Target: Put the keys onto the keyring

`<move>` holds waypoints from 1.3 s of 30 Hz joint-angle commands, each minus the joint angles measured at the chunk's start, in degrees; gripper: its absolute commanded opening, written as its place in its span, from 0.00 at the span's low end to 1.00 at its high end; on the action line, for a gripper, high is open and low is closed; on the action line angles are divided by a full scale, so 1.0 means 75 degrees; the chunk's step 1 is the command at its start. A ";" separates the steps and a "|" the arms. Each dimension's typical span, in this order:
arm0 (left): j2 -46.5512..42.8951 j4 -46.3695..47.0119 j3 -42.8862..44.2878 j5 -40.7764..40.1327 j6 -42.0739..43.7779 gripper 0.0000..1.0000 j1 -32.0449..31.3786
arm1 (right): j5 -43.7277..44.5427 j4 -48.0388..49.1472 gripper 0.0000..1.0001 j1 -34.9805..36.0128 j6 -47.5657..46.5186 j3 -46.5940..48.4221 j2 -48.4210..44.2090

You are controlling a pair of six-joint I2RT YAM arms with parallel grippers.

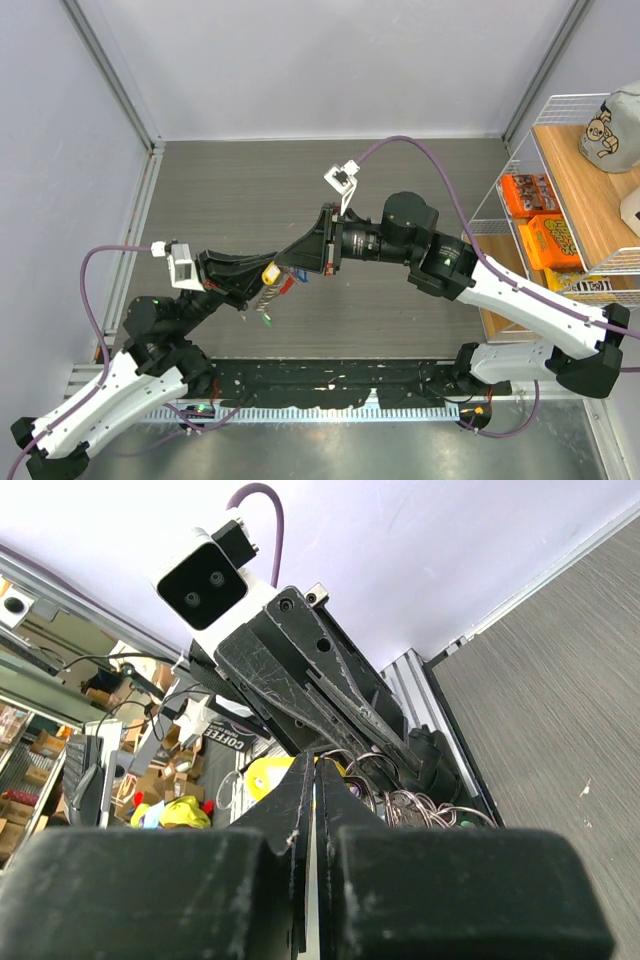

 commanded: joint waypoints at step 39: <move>-0.1345 -0.0873 0.0455 0.0667 0.0084 0.65 -0.0030 | -0.0681 0.1642 0.06 -0.0009 -0.0317 -0.0046 -0.0703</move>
